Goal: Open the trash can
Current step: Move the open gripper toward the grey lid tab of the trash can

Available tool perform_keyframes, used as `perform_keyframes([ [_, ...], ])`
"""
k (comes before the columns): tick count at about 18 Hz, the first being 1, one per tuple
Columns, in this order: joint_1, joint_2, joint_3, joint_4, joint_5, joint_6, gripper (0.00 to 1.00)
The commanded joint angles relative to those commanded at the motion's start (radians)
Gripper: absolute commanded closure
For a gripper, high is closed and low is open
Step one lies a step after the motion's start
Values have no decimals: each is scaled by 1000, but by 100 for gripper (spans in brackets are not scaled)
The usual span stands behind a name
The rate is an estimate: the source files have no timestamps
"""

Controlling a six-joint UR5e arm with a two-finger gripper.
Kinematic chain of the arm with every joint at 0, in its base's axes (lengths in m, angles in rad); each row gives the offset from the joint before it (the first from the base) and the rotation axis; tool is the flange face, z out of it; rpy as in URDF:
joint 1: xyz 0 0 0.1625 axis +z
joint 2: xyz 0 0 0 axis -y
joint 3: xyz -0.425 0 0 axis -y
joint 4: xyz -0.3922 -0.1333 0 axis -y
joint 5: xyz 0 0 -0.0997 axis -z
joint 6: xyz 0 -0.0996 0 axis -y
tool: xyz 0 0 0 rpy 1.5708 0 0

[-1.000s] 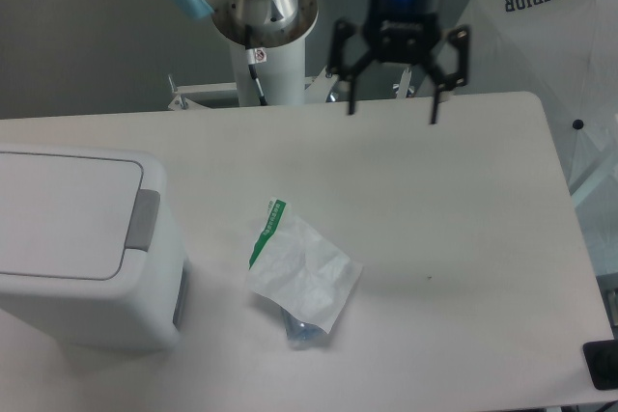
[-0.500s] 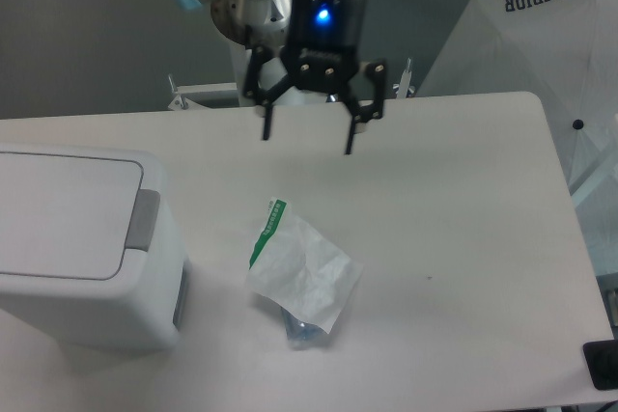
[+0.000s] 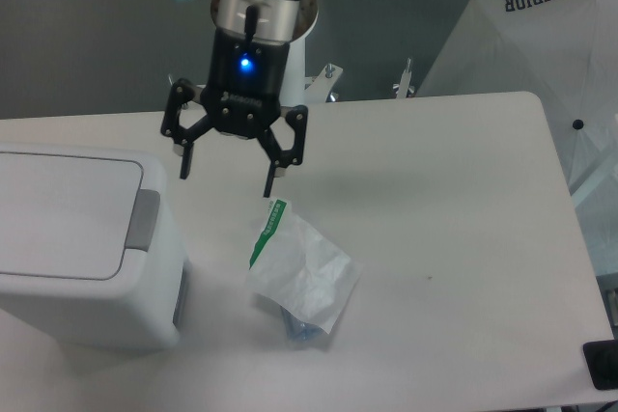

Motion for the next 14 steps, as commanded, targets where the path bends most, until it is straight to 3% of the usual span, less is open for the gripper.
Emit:
perform_keyframes([
  [14,-45,-43,5,3,5,2,0],
])
